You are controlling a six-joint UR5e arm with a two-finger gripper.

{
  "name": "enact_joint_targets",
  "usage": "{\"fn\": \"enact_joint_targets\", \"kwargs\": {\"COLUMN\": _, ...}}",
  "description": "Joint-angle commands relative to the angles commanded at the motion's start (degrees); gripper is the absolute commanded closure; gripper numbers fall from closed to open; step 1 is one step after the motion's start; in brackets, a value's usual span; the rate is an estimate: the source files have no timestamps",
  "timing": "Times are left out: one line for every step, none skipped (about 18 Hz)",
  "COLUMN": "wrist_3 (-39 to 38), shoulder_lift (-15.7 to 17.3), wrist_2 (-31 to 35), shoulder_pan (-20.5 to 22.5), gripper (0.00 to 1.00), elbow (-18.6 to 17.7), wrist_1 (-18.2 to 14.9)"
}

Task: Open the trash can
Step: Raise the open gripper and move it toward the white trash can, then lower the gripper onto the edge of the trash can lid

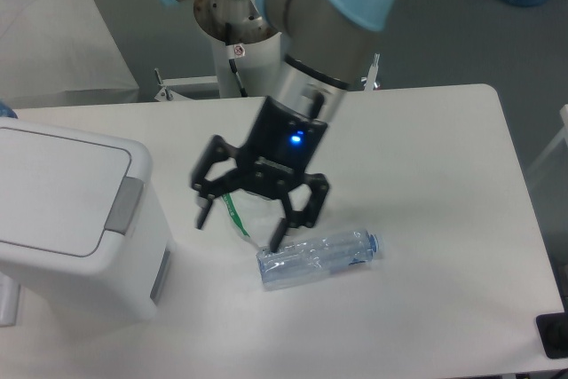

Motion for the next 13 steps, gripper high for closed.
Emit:
{"fn": "enact_joint_targets", "kwargs": {"wrist_3": 0.09, "shoulder_lift": 1.14, "wrist_2": 0.00, "shoulder_pan": -0.09, "gripper": 0.00, "elbow": -2.02, "wrist_1": 0.26}}
{"fn": "enact_joint_targets", "kwargs": {"wrist_3": 0.09, "shoulder_lift": 2.11, "wrist_2": 0.00, "shoulder_pan": -0.18, "gripper": 0.00, "elbow": -3.52, "wrist_1": 0.27}}
{"fn": "enact_joint_targets", "kwargs": {"wrist_3": 0.00, "shoulder_lift": 2.90, "wrist_2": 0.00, "shoulder_pan": -0.26, "gripper": 0.00, "elbow": -4.41, "wrist_1": 0.35}}
{"fn": "enact_joint_targets", "kwargs": {"wrist_3": 0.00, "shoulder_lift": 3.00, "wrist_2": 0.00, "shoulder_pan": -1.05, "gripper": 0.00, "elbow": -4.67, "wrist_1": 0.35}}
{"fn": "enact_joint_targets", "kwargs": {"wrist_3": -0.08, "shoulder_lift": 2.91, "wrist_2": 0.00, "shoulder_pan": -1.84, "gripper": 0.00, "elbow": -4.50, "wrist_1": 0.35}}
{"fn": "enact_joint_targets", "kwargs": {"wrist_3": -0.08, "shoulder_lift": 2.74, "wrist_2": 0.00, "shoulder_pan": -2.37, "gripper": 0.00, "elbow": -4.24, "wrist_1": 0.35}}
{"fn": "enact_joint_targets", "kwargs": {"wrist_3": -0.08, "shoulder_lift": 2.39, "wrist_2": 0.00, "shoulder_pan": -2.98, "gripper": 0.00, "elbow": -3.98, "wrist_1": 0.35}}
{"fn": "enact_joint_targets", "kwargs": {"wrist_3": 0.00, "shoulder_lift": 2.03, "wrist_2": 0.00, "shoulder_pan": -3.34, "gripper": 0.00, "elbow": -3.97, "wrist_1": 0.53}}
{"fn": "enact_joint_targets", "kwargs": {"wrist_3": 0.00, "shoulder_lift": 1.51, "wrist_2": 0.00, "shoulder_pan": -3.60, "gripper": 0.00, "elbow": -4.06, "wrist_1": 1.14}}
{"fn": "enact_joint_targets", "kwargs": {"wrist_3": 0.00, "shoulder_lift": 1.16, "wrist_2": 0.00, "shoulder_pan": -4.13, "gripper": 0.00, "elbow": -4.06, "wrist_1": 1.41}}
{"fn": "enact_joint_targets", "kwargs": {"wrist_3": 0.00, "shoulder_lift": 1.07, "wrist_2": 0.00, "shoulder_pan": -4.22, "gripper": 0.00, "elbow": -4.06, "wrist_1": 1.50}}
{"fn": "enact_joint_targets", "kwargs": {"wrist_3": 0.00, "shoulder_lift": 0.98, "wrist_2": 0.00, "shoulder_pan": -4.31, "gripper": 0.00, "elbow": -3.98, "wrist_1": 1.50}}
{"fn": "enact_joint_targets", "kwargs": {"wrist_3": 0.00, "shoulder_lift": 0.72, "wrist_2": 0.00, "shoulder_pan": -4.31, "gripper": 0.00, "elbow": -3.89, "wrist_1": 1.58}}
